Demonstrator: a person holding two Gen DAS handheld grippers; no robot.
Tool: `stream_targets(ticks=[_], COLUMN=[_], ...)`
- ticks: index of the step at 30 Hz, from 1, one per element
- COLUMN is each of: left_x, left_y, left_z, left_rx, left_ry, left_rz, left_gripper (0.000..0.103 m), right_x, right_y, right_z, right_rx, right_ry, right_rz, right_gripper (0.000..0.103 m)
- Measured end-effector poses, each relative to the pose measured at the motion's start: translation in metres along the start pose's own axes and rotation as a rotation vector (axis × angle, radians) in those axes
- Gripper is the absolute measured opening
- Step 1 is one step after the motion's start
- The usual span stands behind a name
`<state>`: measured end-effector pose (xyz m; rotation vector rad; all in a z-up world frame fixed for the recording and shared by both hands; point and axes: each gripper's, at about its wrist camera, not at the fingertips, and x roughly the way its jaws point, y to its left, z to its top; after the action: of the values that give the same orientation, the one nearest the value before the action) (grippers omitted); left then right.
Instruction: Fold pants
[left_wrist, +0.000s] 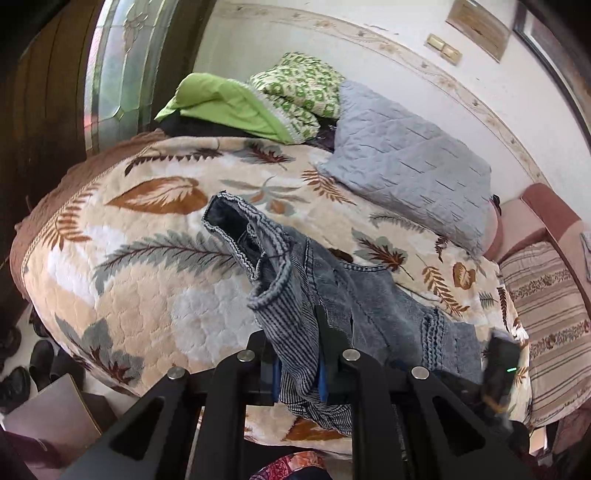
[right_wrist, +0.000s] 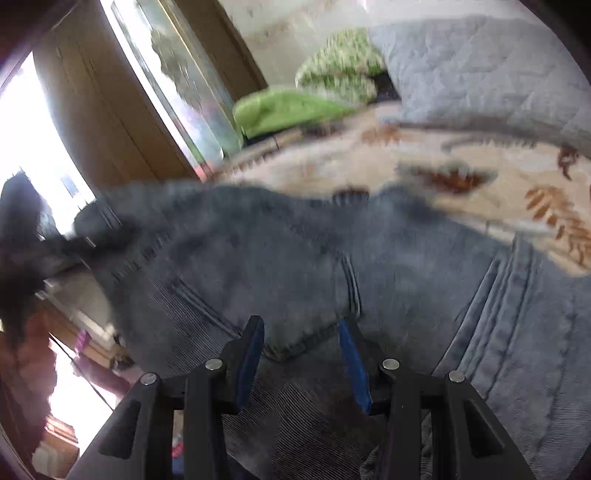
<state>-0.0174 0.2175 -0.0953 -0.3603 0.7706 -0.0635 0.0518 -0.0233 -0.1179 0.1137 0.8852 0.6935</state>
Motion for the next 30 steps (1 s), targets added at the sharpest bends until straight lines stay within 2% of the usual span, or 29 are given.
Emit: stream_targets(ticks=[1,2,10,18,20,23,27,30], left_x=[-0.002,-0.004,-0.016,-0.014,-0.012,-0.01,-0.002,0.009], left_y=[-0.005,-0.011,-0.066,-0.117,-0.132,-0.156,-0.189,-0.219], left_z=[0.001,0.002,0.01,0.015,0.014,0.01,0.0,-0.016], left_rx=[0.013,0.032,0.179,0.273,0.299,0.347,0.403,0.461], left_ry=[-0.005,-0.01,-0.031,-0.011,-0.001,0.013,0.051,0.094], left_rz=[-0.003,-0.002,-0.039,-0.078,-0.096,-0.127,-0.171,-0.208], left_gripper=[0.015,0.015,0.015,0.015,0.015,0.015,0.015,0.014], right_x=[0.008,0.007,0.008,0.004,-0.007,-0.046,-0.114,-0.15], right_y=[-0.002,-0.001,0.002,-0.022,-0.034,-0.062,-0.12,-0.163], right_z=[-0.005,-0.008,-0.012,-0.005,0.0,0.006,0.006,-0.008], right_rx=[-0.003,-0.026,-0.066,0.029,0.098,0.203,0.347,0.496], right_ry=[0.03,0.0,0.013,0.056,0.066,-0.025,-0.23,-0.314], right_rz=[-0.008,-0.006,-0.015,0.096,0.139,0.17,0.094,0.037], right_gripper=[0.046,0.046,0.047,0.046,0.046,0.046,0.046,0.045])
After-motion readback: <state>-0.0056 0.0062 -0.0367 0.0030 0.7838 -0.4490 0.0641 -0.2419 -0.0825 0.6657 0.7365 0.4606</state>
